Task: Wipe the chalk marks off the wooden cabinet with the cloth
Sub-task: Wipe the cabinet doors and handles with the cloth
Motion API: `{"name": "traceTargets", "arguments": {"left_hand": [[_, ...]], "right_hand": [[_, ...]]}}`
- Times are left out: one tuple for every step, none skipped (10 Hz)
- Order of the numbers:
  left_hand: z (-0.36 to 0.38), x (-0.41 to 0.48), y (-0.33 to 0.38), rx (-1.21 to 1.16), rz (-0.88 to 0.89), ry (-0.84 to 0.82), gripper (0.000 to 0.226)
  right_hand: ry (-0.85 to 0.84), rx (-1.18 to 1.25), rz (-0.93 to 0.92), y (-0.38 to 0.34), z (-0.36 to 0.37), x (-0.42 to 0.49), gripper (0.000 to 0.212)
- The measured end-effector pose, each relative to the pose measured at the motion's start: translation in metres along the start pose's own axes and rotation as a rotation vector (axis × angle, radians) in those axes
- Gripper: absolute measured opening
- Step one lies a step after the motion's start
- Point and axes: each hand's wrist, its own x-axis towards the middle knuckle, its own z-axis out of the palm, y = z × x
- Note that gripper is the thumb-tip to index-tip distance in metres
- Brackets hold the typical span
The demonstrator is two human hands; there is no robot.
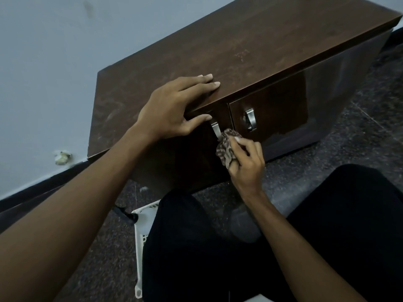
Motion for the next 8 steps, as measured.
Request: {"name": "traceTargets", "arguments": {"left_hand": [[0.000,0.000,0.001,0.001,0.004,0.002,0.061],[-0.001,-0.001,0.001,0.004,0.000,0.004,0.061],[0.000,0.000,0.001,0.004,0.001,0.005,0.061],[-0.001,0.000,0.000,0.002,0.003,0.007,0.061],[-0.001,-0.001,0.000,0.004,0.005,0.004,0.061],[0.000,0.000,0.001,0.005,0.001,0.006,0.061],[0.000,-0.001,0.000,0.008,0.003,0.012,0.061],[0.001,-0.001,0.000,0.002,0.001,0.012,0.061]], "right_hand": [[-0.103,-0.067,0.022,0.009,0.001,-0.019,0.047],[-0.055,-0.019,0.095,-0.002,0.006,-0.018,0.046],[0.050,0.017,0.120,-0.012,0.005,-0.002,0.051],[0.105,0.044,0.122,-0.016,0.003,0.002,0.053],[0.168,0.082,0.135,-0.024,0.002,0.003,0.050],[0.221,0.148,0.174,-0.036,-0.001,0.014,0.045],[0.167,0.154,0.261,-0.049,-0.004,0.028,0.051],[0.092,0.031,0.256,-0.057,-0.007,0.032,0.057]]}}
